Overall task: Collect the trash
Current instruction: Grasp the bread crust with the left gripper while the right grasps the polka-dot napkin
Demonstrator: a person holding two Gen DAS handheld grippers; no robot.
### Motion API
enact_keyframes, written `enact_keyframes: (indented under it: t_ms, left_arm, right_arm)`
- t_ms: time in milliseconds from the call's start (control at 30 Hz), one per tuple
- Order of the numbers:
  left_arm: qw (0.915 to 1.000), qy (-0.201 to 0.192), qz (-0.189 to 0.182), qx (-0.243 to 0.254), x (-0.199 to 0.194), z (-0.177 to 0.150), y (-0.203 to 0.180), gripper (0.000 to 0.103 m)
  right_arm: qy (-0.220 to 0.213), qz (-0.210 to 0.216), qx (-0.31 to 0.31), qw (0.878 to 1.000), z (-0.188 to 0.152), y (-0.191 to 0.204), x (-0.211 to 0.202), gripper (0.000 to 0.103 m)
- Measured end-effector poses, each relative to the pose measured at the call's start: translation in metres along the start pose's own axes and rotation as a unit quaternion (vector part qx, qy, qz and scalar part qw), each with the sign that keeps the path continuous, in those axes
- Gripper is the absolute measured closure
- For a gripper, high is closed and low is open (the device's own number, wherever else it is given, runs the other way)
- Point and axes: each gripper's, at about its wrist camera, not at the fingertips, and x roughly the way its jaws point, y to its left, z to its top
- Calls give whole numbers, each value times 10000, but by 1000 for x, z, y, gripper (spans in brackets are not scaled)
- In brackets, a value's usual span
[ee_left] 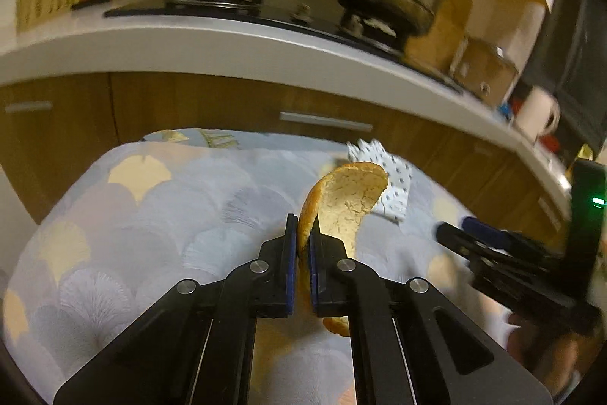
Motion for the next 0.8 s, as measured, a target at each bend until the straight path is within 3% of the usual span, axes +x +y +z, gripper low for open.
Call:
enact_keyframes:
  t_ms: [133,333,433,700,800]
  left_arm:
    - [9997,-122,56,-193,-3,2,9,99]
    - [9997,-93,-12,-242,-1,4,10,99]
    - [9997,-46,14,-257,1,5,11,99]
    - [9996,-63,13,-283,-1,5,12,99]
    - [9996,-85,29,-269,-2,5,12,99]
  right_arm:
    - [-93,113,74,9999,24,4,27,54]
    - [76,17,-12,10000,52,5,65,34]
    - [604,23,-123,9981,58,10,90,33]
    - [614,8,-385,9974,58,21,91,34]
    - [556,109,-587,9967,55,29,87,50]
